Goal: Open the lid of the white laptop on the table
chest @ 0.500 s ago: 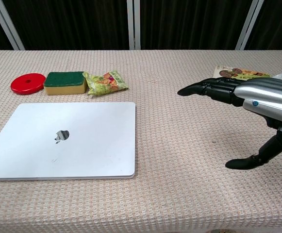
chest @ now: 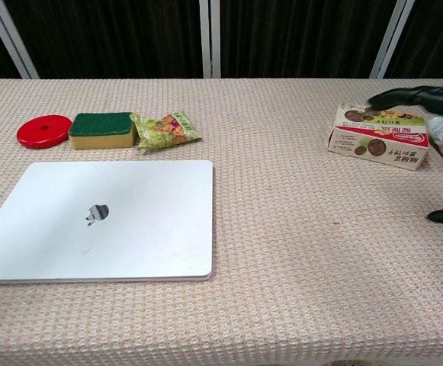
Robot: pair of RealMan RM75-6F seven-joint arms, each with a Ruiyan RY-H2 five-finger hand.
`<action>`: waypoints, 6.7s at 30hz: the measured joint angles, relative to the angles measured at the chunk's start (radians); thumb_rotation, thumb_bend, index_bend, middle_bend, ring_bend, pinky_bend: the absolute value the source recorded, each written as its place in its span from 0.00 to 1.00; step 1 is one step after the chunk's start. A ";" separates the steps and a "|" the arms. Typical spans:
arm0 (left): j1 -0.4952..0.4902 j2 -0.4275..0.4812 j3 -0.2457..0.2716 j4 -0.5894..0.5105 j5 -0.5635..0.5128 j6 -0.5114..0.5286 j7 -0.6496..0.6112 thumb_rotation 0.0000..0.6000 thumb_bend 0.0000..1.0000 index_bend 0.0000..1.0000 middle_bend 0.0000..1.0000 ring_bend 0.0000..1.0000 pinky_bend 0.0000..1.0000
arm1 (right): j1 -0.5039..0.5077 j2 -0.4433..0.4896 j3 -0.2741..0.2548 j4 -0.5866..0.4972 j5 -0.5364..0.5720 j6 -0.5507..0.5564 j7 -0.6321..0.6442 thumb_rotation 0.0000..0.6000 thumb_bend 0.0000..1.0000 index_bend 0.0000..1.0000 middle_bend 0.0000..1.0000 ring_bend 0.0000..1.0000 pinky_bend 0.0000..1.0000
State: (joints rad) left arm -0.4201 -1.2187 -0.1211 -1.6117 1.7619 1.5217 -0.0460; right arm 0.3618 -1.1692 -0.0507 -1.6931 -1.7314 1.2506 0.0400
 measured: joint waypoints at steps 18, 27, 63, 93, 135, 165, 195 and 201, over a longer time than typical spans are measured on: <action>0.044 -0.105 0.174 -0.011 -0.069 -0.257 0.112 1.00 0.09 0.24 0.21 0.08 0.12 | -0.165 0.173 0.062 0.026 0.089 0.279 0.085 1.00 0.14 0.00 0.10 0.00 0.01; -0.040 -0.258 0.181 0.062 -0.025 -0.380 0.153 1.00 0.09 0.22 0.19 0.08 0.11 | -0.150 0.167 0.082 0.002 0.064 0.273 0.063 1.00 0.14 0.00 0.10 0.00 0.01; -0.028 -0.378 0.210 0.185 -0.118 -0.401 0.199 1.00 0.14 0.22 0.18 0.08 0.11 | -0.162 0.124 0.092 0.047 0.062 0.258 0.085 1.00 0.14 0.00 0.09 0.00 0.01; -0.023 -0.425 0.194 0.314 -0.100 -0.319 0.182 1.00 0.54 0.25 0.20 0.08 0.13 | -0.164 0.108 0.088 0.061 0.061 0.243 0.098 1.00 0.14 0.00 0.09 0.00 0.01; -0.061 -0.532 0.077 0.557 -0.054 -0.039 0.021 1.00 0.80 0.27 0.25 0.11 0.15 | 0.258 -0.208 0.091 0.008 0.056 -0.395 -0.067 1.00 0.76 0.00 0.07 0.00 0.00; -0.068 -0.517 0.080 0.535 -0.070 -0.042 0.016 1.00 0.80 0.27 0.25 0.11 0.15 | 0.391 -0.376 0.114 0.115 0.139 -0.427 -0.154 1.00 0.75 0.00 0.07 0.00 0.00; -0.126 -0.469 0.020 0.525 -0.085 -0.051 0.013 1.00 0.80 0.27 0.25 0.11 0.14 | 0.467 -0.494 0.116 0.206 0.283 -0.528 -0.215 1.00 0.75 0.00 0.07 0.00 0.00; -0.155 -0.445 -0.008 0.519 -0.109 -0.083 0.002 1.00 0.80 0.27 0.24 0.11 0.14 | 0.490 -0.532 0.115 0.247 0.332 -0.571 -0.239 1.00 0.75 0.00 0.07 0.00 0.00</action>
State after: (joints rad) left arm -0.5748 -1.6634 -0.1294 -1.0923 1.6531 1.4385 -0.0444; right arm 0.8514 -1.7007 0.0646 -1.4460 -1.3998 0.6800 -0.1993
